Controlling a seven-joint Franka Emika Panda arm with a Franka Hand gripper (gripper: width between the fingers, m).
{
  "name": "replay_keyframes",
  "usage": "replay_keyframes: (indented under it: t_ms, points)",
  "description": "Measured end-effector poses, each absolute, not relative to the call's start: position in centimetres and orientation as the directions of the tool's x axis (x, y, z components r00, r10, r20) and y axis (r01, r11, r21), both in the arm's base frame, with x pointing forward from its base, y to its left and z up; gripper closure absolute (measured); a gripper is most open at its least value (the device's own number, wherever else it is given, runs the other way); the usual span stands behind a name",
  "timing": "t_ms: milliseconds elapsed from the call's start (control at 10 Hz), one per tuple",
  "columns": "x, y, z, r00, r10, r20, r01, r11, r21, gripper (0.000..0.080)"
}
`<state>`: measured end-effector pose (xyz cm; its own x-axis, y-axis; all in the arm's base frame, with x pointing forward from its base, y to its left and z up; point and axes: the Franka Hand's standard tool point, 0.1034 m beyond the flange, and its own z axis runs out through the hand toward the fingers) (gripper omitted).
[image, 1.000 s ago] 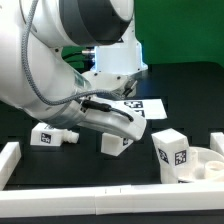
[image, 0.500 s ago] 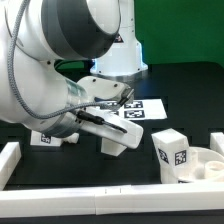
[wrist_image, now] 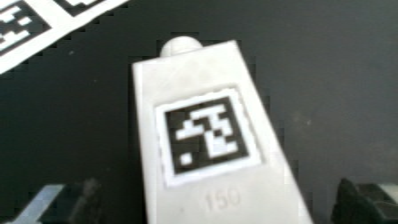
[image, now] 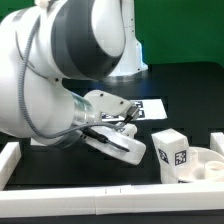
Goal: Assemble stool
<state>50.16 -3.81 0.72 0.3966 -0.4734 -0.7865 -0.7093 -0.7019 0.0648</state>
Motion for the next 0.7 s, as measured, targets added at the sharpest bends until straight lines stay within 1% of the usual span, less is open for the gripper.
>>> replay_keyframes:
  t_ms: [100,300,500,600,700]
  points:
    - [50.1,-3.9,0.7,0.395,-0.474,-0.787,-0.71,-0.701,0.065,0.0203]
    - [50.1,-3.9,0.6,0.395,-0.474,-0.787,-0.711,-0.7,0.066,0.0469]
    - [50.2,-4.0,0.8,0.397,-0.475,-0.785,-0.71,-0.701,0.065,0.0466]
    - [50.9,-4.1,2.1,0.418,-0.474,-0.775,-0.704,-0.708,0.053,0.0466]
    - [51.7,-4.2,4.1,0.453,-0.476,-0.754,-0.694,-0.719,0.038,0.0466]
